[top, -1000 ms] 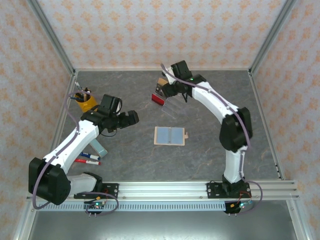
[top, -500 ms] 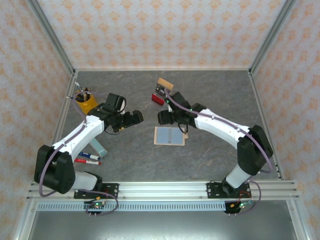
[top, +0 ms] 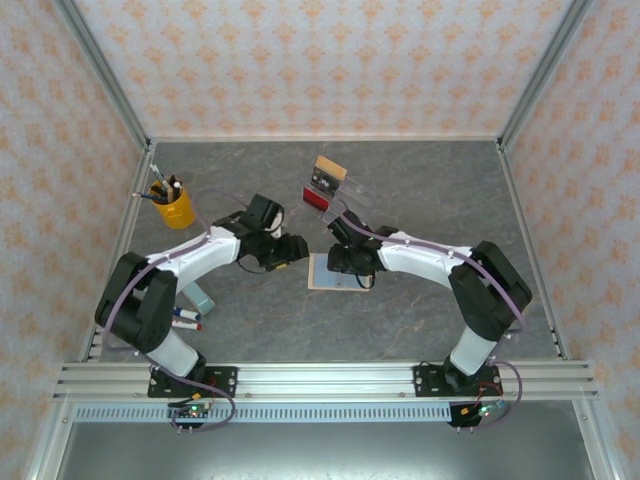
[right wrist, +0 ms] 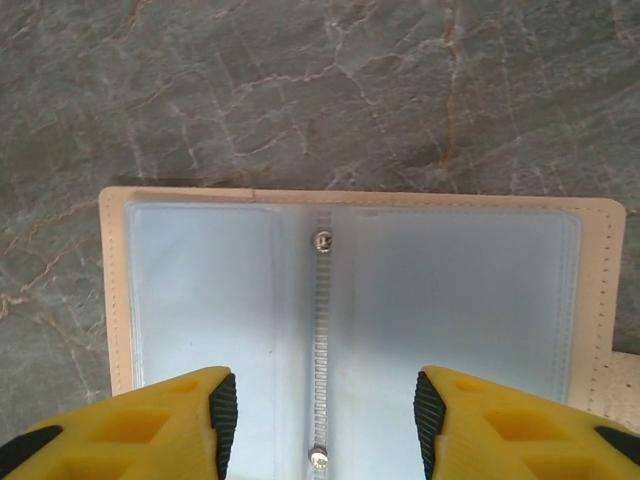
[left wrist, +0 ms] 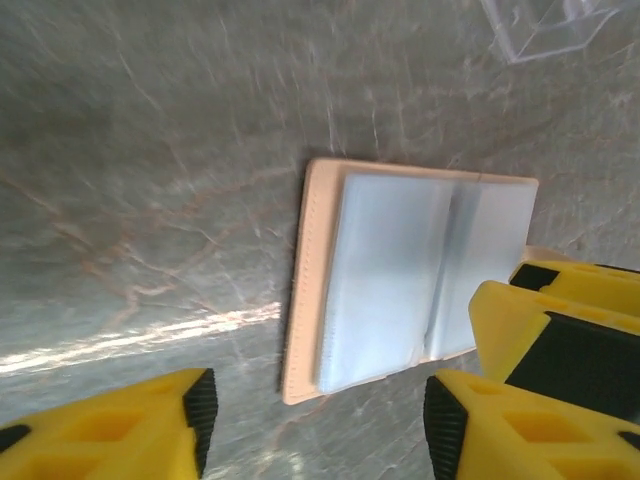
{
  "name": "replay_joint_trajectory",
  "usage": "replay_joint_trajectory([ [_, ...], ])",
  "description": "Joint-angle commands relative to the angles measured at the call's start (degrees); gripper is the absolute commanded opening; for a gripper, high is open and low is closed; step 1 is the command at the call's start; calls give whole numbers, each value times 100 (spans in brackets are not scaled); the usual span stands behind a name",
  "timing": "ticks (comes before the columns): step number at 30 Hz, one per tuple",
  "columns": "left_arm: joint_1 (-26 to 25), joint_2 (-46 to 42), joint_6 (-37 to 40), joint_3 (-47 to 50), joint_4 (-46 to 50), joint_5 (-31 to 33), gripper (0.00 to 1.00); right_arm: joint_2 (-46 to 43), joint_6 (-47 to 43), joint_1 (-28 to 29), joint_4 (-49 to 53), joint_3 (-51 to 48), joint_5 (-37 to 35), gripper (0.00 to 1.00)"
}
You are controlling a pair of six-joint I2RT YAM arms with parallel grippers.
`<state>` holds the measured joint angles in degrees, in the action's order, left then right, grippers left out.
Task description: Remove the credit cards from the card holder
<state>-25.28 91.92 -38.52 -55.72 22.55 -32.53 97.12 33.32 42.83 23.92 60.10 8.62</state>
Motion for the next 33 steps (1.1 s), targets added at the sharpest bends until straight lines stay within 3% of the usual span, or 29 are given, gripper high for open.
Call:
replay_joint_trajectory([
  [1,-170,240,-100,-289,-308,-139,47,72,296,-11,9,-154,-347,51],
  [10,-430,1028,-210,-614,-345,33,20,197,368,-20,-46,-267,-399,50],
  [13,-428,1179,-217,-623,-337,174,19,256,352,-20,-49,-262,-373,50],
  [21,-434,1472,-235,-633,-535,-236,19,469,324,-20,1,-226,-274,48],
  [33,-434,1575,-303,-629,-1115,-1077,3,753,350,-20,-32,-252,-164,39],
])
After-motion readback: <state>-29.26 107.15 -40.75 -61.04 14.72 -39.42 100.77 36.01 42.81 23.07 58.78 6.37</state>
